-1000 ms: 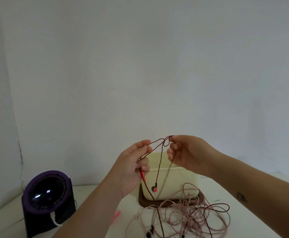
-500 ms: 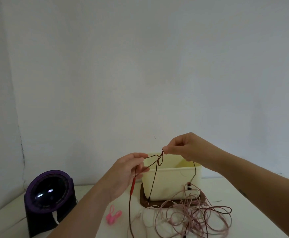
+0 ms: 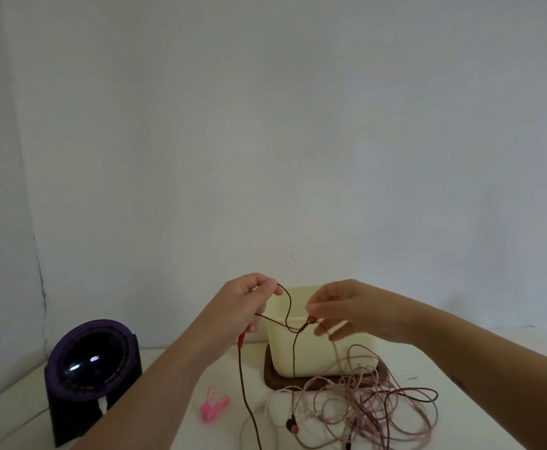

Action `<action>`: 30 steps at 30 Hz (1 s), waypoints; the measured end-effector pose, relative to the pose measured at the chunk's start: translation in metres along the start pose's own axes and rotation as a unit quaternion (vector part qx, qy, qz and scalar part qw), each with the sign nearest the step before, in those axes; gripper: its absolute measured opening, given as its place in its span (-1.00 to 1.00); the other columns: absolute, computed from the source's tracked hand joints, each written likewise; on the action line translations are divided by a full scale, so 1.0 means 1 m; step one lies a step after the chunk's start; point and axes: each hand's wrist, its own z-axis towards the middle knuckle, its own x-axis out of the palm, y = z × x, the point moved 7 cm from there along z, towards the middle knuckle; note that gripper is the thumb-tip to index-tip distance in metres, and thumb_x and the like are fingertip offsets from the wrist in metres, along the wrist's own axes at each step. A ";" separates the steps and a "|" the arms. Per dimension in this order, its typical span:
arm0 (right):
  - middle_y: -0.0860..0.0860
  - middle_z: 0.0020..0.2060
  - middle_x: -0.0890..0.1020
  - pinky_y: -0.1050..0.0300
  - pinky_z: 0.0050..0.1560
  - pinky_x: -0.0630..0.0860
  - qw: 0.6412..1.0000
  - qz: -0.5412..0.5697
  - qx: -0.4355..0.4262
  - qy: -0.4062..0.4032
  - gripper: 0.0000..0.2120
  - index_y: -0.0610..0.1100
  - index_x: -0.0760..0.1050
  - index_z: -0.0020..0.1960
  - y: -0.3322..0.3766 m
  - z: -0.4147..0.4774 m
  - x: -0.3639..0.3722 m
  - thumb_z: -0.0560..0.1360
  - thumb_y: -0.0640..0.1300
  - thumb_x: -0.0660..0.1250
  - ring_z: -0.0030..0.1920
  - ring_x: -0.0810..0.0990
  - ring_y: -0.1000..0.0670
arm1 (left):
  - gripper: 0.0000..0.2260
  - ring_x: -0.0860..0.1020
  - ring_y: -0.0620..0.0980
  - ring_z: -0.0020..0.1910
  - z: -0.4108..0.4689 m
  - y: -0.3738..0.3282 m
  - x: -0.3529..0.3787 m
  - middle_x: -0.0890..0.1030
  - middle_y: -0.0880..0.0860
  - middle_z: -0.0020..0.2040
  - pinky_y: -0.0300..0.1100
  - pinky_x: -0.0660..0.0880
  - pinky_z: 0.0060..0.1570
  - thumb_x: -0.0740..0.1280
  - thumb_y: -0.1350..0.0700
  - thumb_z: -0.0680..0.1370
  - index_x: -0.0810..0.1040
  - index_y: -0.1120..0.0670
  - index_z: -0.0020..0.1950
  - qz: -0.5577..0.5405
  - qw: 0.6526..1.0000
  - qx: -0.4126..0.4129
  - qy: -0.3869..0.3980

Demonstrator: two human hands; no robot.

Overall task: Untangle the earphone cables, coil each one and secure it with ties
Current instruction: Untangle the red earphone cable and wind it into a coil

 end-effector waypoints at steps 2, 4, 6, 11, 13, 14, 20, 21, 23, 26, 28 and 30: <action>0.01 -0.06 0.65 0.14 0.07 0.55 0.999 0.002 -0.038 -0.011 -0.76 -0.12 0.52 0.10 0.010 0.004 0.005 0.48 -0.05 0.38 -0.01 0.63 0.04 | -0.75 0.20 -0.13 -0.50 0.001 -0.006 0.008 0.25 -0.09 -0.47 -0.27 0.25 -0.45 0.21 0.03 0.61 0.61 0.01 -0.18 0.053 0.998 0.020 0.016; 0.01 -0.16 0.65 0.12 0.11 0.54 0.998 0.026 -0.062 -0.009 -0.76 -0.15 0.52 0.10 0.018 0.006 0.013 0.47 -0.10 0.40 -0.08 0.63 0.04 | -0.75 0.21 -0.12 -0.49 0.001 -0.012 0.013 0.26 -0.09 -0.48 -0.26 0.25 -0.43 0.21 0.01 0.60 0.64 -0.01 -0.16 0.076 0.996 0.037 0.026; 0.03 -0.38 0.57 0.13 0.02 0.54 0.994 0.057 -0.076 -0.045 -0.90 -0.19 0.54 -0.02 0.019 0.009 0.011 0.49 -0.18 0.37 -0.27 0.59 0.06 | -0.75 0.19 -0.13 -0.49 0.000 -0.017 0.014 0.24 -0.09 -0.47 -0.28 0.24 -0.45 0.21 0.02 0.60 0.66 -0.01 -0.15 0.059 0.997 0.045 0.035; 0.02 -0.56 0.47 0.21 -0.19 0.53 0.975 0.118 -0.056 -0.182 -0.89 -0.25 0.56 -0.04 0.000 0.010 -0.018 0.55 -0.26 0.26 -0.37 0.49 0.01 | -0.78 0.12 -0.14 -0.51 -0.003 -0.016 0.004 0.18 -0.07 -0.46 -0.30 0.20 -0.50 0.23 0.05 0.58 0.63 0.08 -0.14 -0.042 0.997 0.019 0.054; -0.02 -0.47 0.58 0.23 -0.23 0.50 0.971 0.128 -0.037 -0.196 -0.85 -0.22 0.57 -0.06 -0.009 0.011 -0.019 0.57 -0.22 0.23 -0.35 0.51 0.01 | -0.80 0.11 -0.13 -0.51 -0.005 -0.012 0.005 0.17 -0.06 -0.46 -0.29 0.18 -0.50 0.24 0.05 0.55 0.61 0.11 -0.12 -0.046 0.997 0.012 0.067; -0.03 -0.42 0.62 0.24 -0.25 0.48 0.965 0.146 -0.030 -0.214 -0.83 -0.20 0.56 -0.07 -0.015 0.012 -0.021 0.59 -0.19 0.21 -0.36 0.51 0.03 | -0.80 0.10 -0.13 -0.51 -0.006 -0.010 0.005 0.16 -0.06 -0.46 -0.29 0.17 -0.51 0.25 0.04 0.53 0.59 0.13 -0.11 -0.054 0.996 0.010 0.069; 0.00 -0.23 0.69 0.15 -0.15 0.45 0.939 0.193 -0.005 -0.284 -0.85 -0.13 0.60 -0.11 -0.037 0.014 -0.034 0.56 -0.14 0.28 -0.26 0.48 0.03 | -0.81 0.09 -0.12 -0.52 -0.007 0.004 -0.011 0.17 -0.06 -0.48 -0.28 0.14 -0.52 0.21 0.11 0.59 0.55 0.19 -0.09 -0.048 0.998 -0.014 0.044; 0.00 -0.23 0.68 0.12 -0.12 0.47 0.935 0.205 -0.005 -0.291 -0.88 -0.13 0.60 -0.11 -0.039 0.014 -0.034 0.54 -0.16 0.30 -0.25 0.48 0.02 | -0.81 0.08 -0.12 -0.52 -0.006 0.006 -0.013 0.16 -0.06 -0.48 -0.27 0.13 -0.51 0.20 0.12 0.59 0.54 0.19 -0.09 -0.045 0.998 -0.019 0.040; -0.03 -0.27 0.64 0.14 -0.14 0.50 0.918 0.254 -0.024 -0.304 -0.90 -0.15 0.60 -0.11 -0.037 0.013 -0.034 0.52 -0.24 0.31 -0.28 0.48 0.02 | -0.80 0.08 -0.11 -0.52 -0.005 0.011 -0.016 0.17 -0.06 -0.48 -0.27 0.12 -0.51 0.20 0.13 0.61 0.54 0.18 -0.10 -0.028 0.999 -0.028 0.026; -0.08 -0.35 0.55 0.22 -0.29 0.50 0.890 0.355 -0.081 -0.276 -0.91 -0.22 0.56 -0.12 -0.029 0.012 -0.027 0.51 -0.34 0.30 -0.37 0.43 0.03 | -0.80 0.12 -0.10 -0.54 -0.002 0.019 -0.024 0.22 -0.08 -0.53 -0.27 0.12 -0.49 0.23 0.09 0.60 0.59 0.12 -0.13 0.100 0.994 -0.043 -0.012; -0.06 -0.41 0.53 0.24 -0.35 0.47 0.883 0.386 -0.106 -0.244 -0.93 -0.24 0.55 -0.10 -0.023 0.013 -0.022 0.51 -0.33 0.30 -0.43 0.40 0.05 | -0.80 0.17 -0.14 -0.58 -0.002 0.021 -0.025 0.32 -0.11 -0.57 -0.29 0.15 -0.51 0.26 0.04 0.58 0.60 0.07 -0.15 0.211 0.977 -0.034 -0.025; -0.03 -0.48 0.48 0.24 -0.42 0.38 0.895 0.376 -0.110 -0.214 -0.93 -0.23 0.54 -0.10 -0.019 0.015 -0.017 0.51 -0.32 0.29 -0.52 0.33 0.07 | -0.80 0.26 -0.18 -0.59 -0.003 0.021 -0.023 0.39 -0.10 -0.53 -0.34 0.18 -0.51 0.27 -0.03 0.57 0.57 0.02 -0.19 0.299 0.954 -0.012 -0.034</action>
